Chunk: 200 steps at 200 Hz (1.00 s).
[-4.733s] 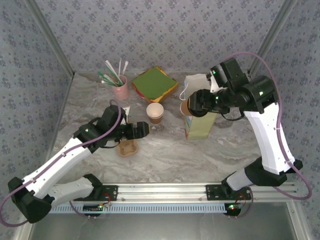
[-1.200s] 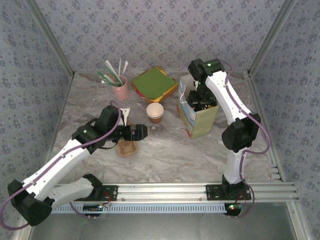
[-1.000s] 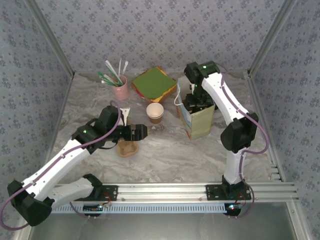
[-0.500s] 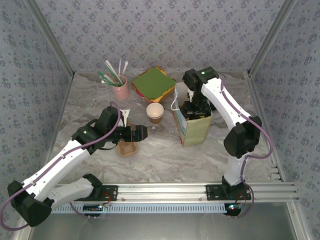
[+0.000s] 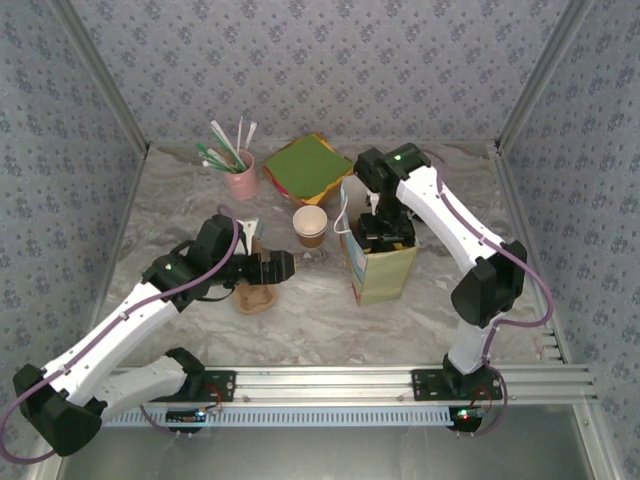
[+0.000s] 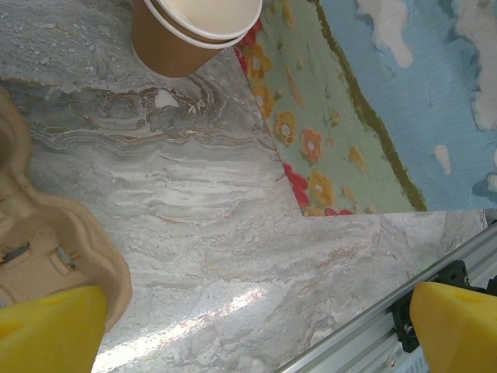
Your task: Pack the takeout coffee
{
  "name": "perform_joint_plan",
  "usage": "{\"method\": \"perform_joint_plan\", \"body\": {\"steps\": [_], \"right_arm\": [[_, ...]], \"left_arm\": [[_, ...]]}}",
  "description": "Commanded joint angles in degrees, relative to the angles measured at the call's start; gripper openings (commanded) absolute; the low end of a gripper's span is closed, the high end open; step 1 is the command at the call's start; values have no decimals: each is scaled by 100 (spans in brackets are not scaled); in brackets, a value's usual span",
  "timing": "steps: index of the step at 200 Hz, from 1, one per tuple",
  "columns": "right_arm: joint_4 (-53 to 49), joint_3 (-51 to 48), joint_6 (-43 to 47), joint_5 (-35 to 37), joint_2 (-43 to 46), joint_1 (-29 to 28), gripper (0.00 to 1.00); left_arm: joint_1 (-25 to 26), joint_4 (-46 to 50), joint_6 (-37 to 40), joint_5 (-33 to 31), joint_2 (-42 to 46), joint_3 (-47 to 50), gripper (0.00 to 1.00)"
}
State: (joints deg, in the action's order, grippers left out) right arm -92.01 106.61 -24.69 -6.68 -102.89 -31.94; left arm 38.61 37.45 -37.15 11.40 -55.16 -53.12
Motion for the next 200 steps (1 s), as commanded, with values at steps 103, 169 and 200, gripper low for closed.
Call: {"method": "perform_joint_plan", "body": {"steps": [103,169,200], "right_arm": [[-46,-58,-221,545,-152,-102,68],[163,-149,-168,545,-299,-129,68],[208,-186,-116,510,-310,-113,68]], "left_arm": [[105,-37,-96,65,50,-58,100],[117,-15,-92,45,28,-93,100],[114,-10,-97,36,6,-110,100]]}}
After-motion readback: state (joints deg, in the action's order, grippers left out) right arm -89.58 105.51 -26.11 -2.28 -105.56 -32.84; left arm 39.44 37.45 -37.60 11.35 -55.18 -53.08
